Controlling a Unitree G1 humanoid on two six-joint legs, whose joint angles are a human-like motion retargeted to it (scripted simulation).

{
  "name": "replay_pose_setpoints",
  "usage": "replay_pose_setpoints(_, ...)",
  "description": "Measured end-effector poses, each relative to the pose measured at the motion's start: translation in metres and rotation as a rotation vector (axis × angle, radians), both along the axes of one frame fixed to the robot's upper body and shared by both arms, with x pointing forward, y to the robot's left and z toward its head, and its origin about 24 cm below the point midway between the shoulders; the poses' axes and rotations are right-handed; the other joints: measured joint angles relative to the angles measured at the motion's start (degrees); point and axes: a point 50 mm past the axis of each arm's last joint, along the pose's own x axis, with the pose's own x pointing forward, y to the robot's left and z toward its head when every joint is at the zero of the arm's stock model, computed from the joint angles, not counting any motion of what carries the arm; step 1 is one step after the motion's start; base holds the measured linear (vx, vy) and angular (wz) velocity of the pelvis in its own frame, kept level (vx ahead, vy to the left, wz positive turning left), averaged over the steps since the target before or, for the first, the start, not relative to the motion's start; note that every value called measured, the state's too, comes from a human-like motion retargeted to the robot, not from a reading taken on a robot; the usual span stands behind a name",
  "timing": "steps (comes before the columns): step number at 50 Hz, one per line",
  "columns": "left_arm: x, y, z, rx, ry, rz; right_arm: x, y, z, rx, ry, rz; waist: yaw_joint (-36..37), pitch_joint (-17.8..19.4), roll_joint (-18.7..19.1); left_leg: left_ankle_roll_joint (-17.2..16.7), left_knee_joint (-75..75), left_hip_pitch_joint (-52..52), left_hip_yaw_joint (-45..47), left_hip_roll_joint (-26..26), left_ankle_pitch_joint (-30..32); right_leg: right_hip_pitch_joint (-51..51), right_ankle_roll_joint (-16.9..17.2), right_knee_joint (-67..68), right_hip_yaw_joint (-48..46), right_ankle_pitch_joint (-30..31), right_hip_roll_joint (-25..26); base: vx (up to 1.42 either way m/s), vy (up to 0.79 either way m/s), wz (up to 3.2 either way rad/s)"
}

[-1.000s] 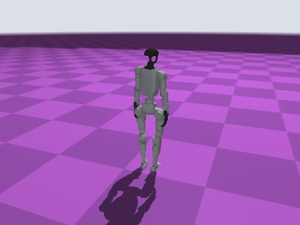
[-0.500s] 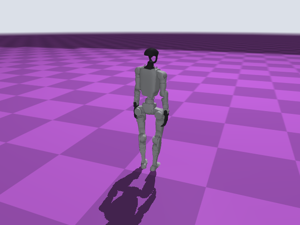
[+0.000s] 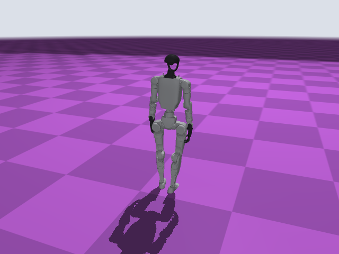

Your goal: In place motions

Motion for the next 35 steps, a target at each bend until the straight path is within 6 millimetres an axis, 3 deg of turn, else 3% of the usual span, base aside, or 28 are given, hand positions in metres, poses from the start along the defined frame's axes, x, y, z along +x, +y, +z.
replay_pose_setpoints(5,0.024,-0.004,0.002,-0.022,-0.084,-0.027,-0.009,-0.011,0.002,-0.033,0.031,-0.004,3.9,1.1,-1.9,-0.3,3.9,-5.4,-9.9,-3.6,2.4,1.8,0.0,-1.2,-8.5,-2.0,-2.4,0.07,-0.06,1.96)
replay_pose_setpoints(10,0.022,-0.004,0.002,-0.022,-0.084,-0.026,-0.008,-0.024,0.005,-0.074,0.021,-0.009,7.8,2.6,-2.4,-2.1,3.3,-7.4,-17.4,-7.0,3.4,3.4,0.6,-2.1,-16.5,-4.0,-3.5,0.11,-0.02,1.99)
replay_pose_setpoints(14,-0.004,-0.001,0.000,0.009,0.006,0.005,0.000,-0.033,0.007,-0.110,-0.011,-0.035,9.5,2.6,-2.9,-1.5,2.1,-8.7,-10.3,-6.4,-0.2,3.7,1.7,-2.7,-23.4,-5.2,-5.4,0.09,0.04,2.00)
replay_pose_setpoints(17,-0.030,0.004,0.000,0.055,0.095,0.040,0.015,-0.038,0.008,-0.122,-0.063,-0.053,9.3,2.6,-3.5,-2.0,1.3,-8.1,5.6,-2.4,-4.6,3.9,2.6,-3.2,-28.5,-5.8,-7.0,0.06,0.04,1.91)
replay_pose_setpoints(20,-0.060,0.007,0.002,0.092,0.196,0.087,0.032,-0.039,0.009,-0.123,-0.133,-0.068,7.1,1.9,-3.4,-4.8,1.1,-5.9,23.8,2.1,-8.0,3.7,3.6,-3.4,-34.2,-6.4,-8.4,0.04,0.04,2.06)
replay_pose_setpoints(23,-0.085,0.003,0.006,0.102,0.279,0.157,0.049,-0.037,0.009,-0.112,-0.208,-0.085,5.1,1.2,-3.4,-5.9,2.7,-3.3,38.9,5.5,-8.1,3.4,4.5,-3.3,-38.3,-6.7,-9.7,0.09,0.03,1.68)
replay_pose_setpoints(25,-0.097,-0.003,0.007,0.091,0.314,0.211,0.060,-0.032,0.010,-0.093,-0.249,-0.094,4.5,0.7,-3.6,-5.2,4.1,-2.0,43.9,7.0,-6.5,3.0,5.0,-2.9,-40.0,-6.8,-10.5,0.12,0.03,1.12)
replay_pose_setpoints(30,-0.120,-0.021,0.010,0.028,0.355,0.291,0.076,-0.017,0.009,-0.039,-0.262,-0.081,5.1,-0.4,-3.7,-2.8,7.0,-1.2,37.0,8.4,1.5,2.7,5.8,-2.1,-41.3,-6.8,-11.5,0.18,0.03,0.37)
replay_pose_setpoints(32,-0.125,-0.028,0.010,0.011,0.362,0.305,0.079,-0.011,0.008,-0.010,-0.247,-0.064,6.5,-0.5,-3.0,-3.8,5.4,-1.2,31.8,7.7,4.5,2.7,5.9,-2.1,-40.5,-6.7,-10.7,0.21,0.05,-0.32)
replay_pose_setpoints(35,-0.128,-0.035,0.011,0.000,0.366,0.316,0.082,-0.003,0.008,0.036,-0.220,-0.023,8.4,-0.9,-2.2,-2.0,0.8,-0.4,28.4,5.0,1.8,2.6,6.1,-2.2,-39.2,-6.4,-10.0,0.23,0.02,-0.35)
